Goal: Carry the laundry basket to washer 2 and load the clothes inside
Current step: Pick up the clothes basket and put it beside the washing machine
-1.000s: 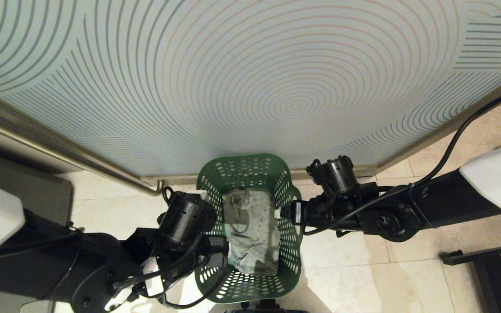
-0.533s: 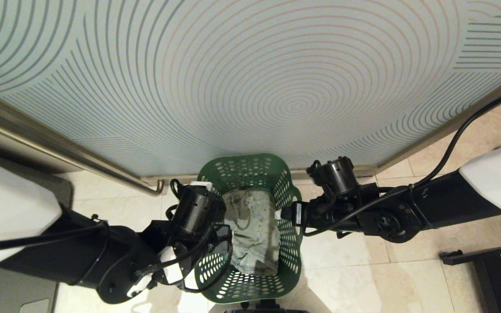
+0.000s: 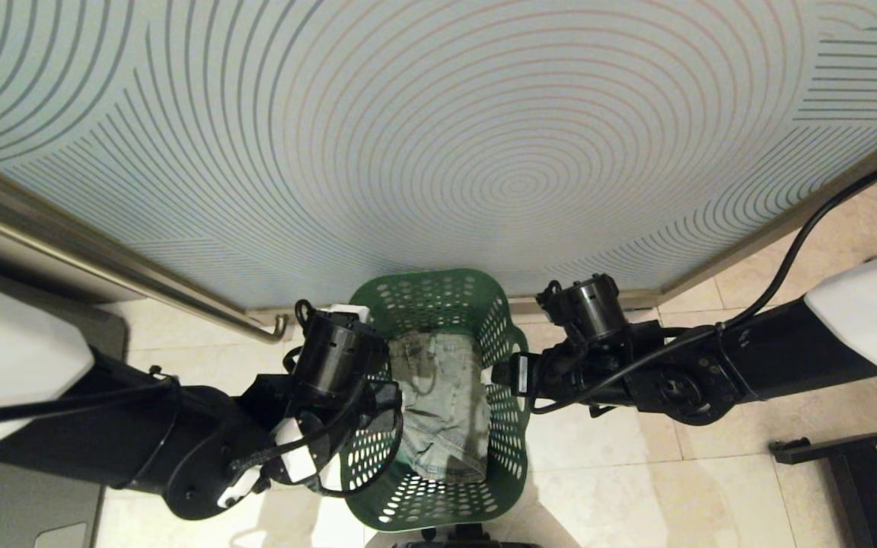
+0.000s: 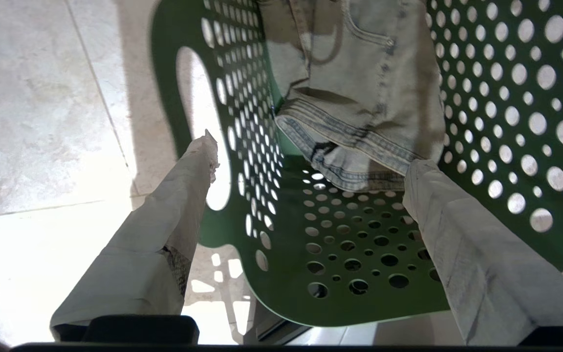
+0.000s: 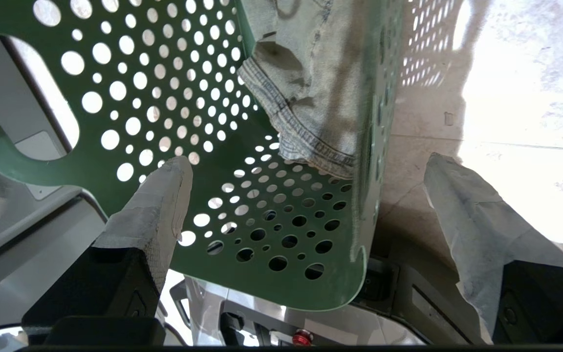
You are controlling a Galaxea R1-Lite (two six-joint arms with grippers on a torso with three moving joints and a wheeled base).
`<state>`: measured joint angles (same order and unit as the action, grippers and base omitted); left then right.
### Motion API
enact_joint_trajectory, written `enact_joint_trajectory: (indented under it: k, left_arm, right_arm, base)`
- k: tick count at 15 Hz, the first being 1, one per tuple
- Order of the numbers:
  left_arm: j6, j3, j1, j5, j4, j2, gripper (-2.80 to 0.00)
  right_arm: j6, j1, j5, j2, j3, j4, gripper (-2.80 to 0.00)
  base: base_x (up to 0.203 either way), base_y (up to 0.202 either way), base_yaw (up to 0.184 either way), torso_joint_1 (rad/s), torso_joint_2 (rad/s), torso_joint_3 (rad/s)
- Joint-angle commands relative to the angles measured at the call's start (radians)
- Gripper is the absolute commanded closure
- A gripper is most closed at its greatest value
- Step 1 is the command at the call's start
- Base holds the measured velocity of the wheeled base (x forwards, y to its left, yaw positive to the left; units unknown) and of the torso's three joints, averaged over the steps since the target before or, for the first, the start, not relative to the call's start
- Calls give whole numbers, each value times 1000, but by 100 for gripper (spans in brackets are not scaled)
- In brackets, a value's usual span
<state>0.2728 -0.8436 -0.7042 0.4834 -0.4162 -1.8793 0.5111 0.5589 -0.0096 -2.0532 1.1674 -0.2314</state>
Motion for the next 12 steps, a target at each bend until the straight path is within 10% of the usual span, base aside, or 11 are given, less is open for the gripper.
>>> enact_joint_trajectory:
  k: [1, 12]
  left_arm:
    - [2, 6, 12, 3, -3, 10, -280]
    - [-40, 21, 158, -31, -25, -42, -280]
  right_arm:
    - [3, 1, 0, 1, 1, -2, -280]
    - [5, 1, 0, -1, 1, -3, -280]
  base:
    - [0, 0, 0, 0, 0, 0]
    - [0, 0, 0, 0, 0, 0]
